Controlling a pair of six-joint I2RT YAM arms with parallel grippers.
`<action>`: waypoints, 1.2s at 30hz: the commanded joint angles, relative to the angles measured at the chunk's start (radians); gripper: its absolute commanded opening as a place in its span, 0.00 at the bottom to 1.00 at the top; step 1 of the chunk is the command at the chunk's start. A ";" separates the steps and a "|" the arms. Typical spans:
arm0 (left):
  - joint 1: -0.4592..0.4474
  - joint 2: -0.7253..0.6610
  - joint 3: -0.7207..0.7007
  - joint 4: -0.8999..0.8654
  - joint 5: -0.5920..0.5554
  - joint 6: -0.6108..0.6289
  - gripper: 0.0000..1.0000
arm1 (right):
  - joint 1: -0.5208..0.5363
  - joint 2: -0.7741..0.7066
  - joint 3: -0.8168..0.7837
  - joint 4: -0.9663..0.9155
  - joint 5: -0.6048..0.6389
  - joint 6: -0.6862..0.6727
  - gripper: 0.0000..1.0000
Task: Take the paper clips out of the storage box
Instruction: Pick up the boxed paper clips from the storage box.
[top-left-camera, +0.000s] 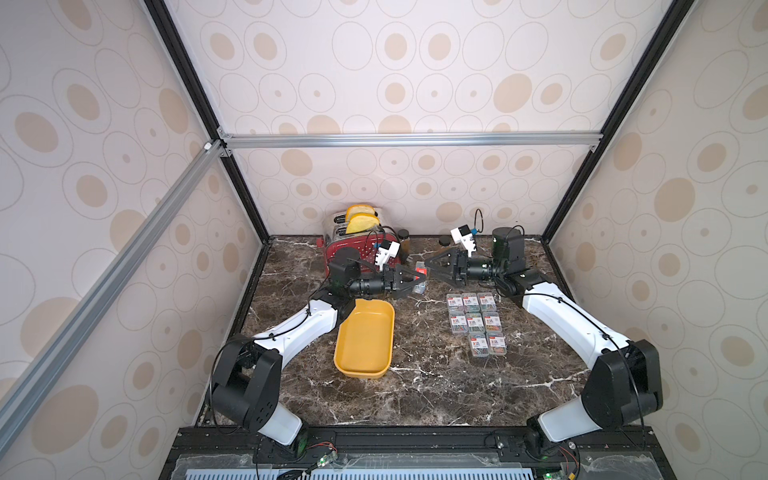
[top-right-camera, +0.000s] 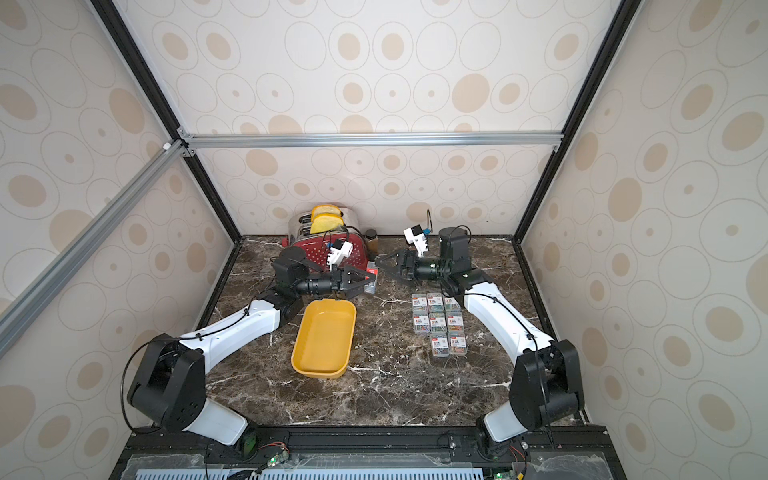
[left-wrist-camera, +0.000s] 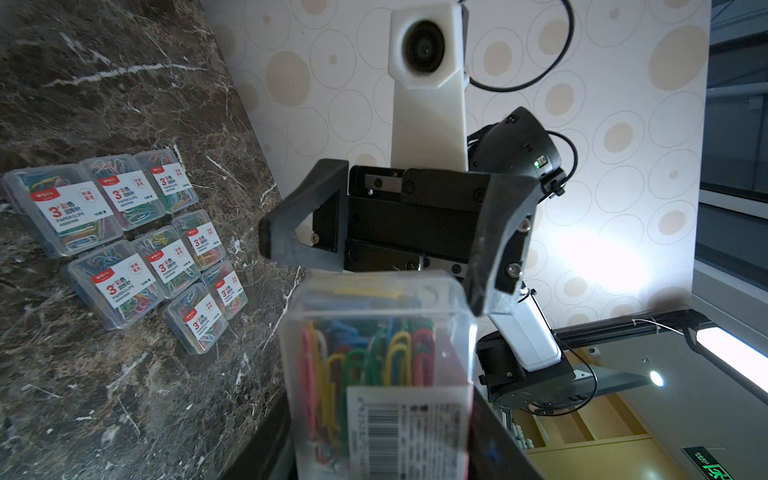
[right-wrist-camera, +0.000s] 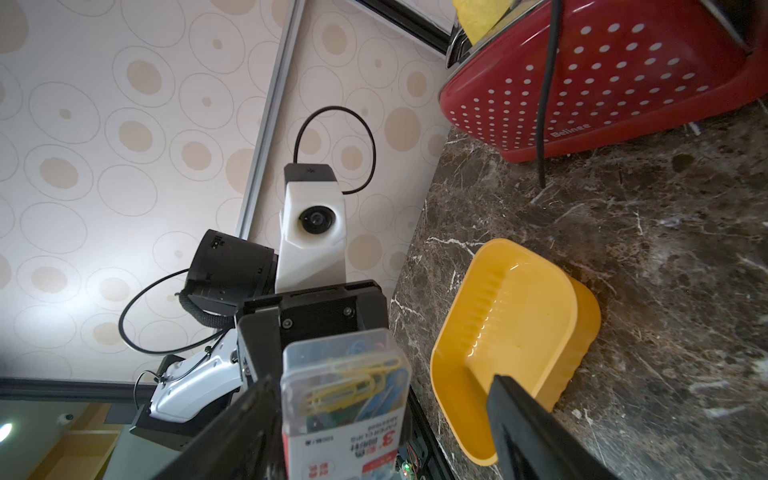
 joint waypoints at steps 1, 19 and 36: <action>-0.006 -0.004 0.056 0.074 0.035 -0.038 0.32 | 0.021 0.015 0.039 0.060 -0.022 0.025 0.83; -0.007 0.031 0.065 0.160 0.031 -0.116 0.41 | 0.073 0.010 0.039 0.044 -0.032 0.018 0.47; 0.006 -0.121 0.184 -0.621 -0.151 0.528 0.91 | 0.045 -0.101 0.047 -0.329 0.311 -0.019 0.27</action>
